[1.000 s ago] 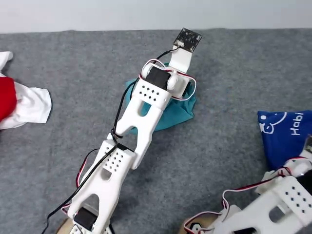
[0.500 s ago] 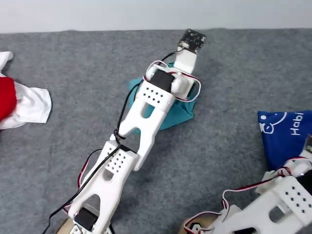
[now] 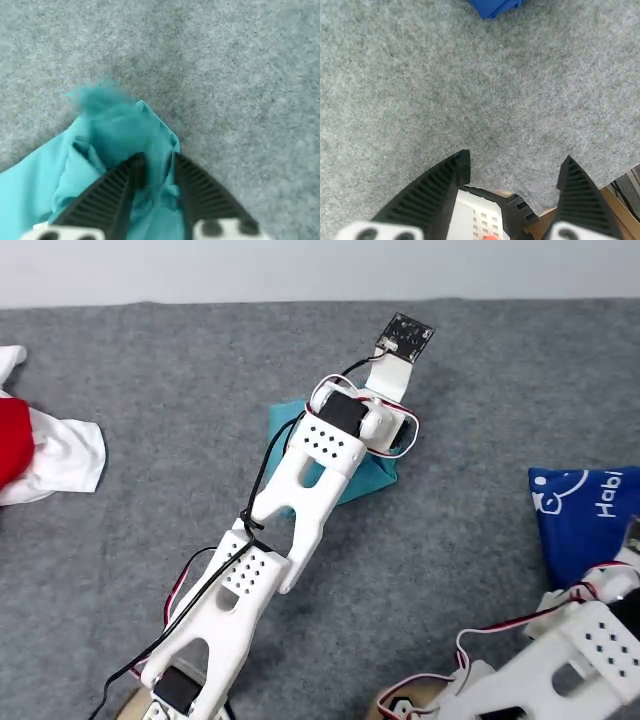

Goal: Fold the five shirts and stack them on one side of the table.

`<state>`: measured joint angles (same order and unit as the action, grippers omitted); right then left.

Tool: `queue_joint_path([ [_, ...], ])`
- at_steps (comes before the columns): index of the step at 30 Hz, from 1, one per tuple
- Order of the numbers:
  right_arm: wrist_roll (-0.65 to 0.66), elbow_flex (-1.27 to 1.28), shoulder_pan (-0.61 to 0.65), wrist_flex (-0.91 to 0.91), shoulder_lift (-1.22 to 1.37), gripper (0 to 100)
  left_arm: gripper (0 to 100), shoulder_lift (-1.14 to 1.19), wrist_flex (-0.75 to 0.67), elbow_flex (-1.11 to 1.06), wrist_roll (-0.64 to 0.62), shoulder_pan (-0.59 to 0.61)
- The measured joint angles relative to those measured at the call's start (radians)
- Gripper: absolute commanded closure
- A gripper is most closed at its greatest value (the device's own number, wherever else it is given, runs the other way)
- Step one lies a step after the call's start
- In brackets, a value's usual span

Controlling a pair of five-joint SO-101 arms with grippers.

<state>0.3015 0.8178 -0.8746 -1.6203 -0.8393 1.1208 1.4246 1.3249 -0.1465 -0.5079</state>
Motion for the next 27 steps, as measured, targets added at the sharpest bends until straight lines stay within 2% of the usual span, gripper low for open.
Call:
queue_joint_path([
  [12,0.0,0.0,0.0,0.0,0.0,70.7,81,-0.219,0.043,0.0,0.0,0.015],
  [16,0.0,0.0,0.0,0.0,0.0,70.7,82,-0.342,0.106,0.0,0.0,0.086],
  [21,0.0,-0.087,0.006,-0.035,0.0,70.8,92,-0.482,0.241,0.0,0.002,0.215],
  [24,0.0,-0.196,0.083,-0.086,0.0,70.8,99,-0.545,0.304,-0.026,0.046,0.272],
  [27,0.0,-0.307,0.221,-0.127,0.0,73.0,100,-0.629,0.307,-0.103,0.083,0.348],
])
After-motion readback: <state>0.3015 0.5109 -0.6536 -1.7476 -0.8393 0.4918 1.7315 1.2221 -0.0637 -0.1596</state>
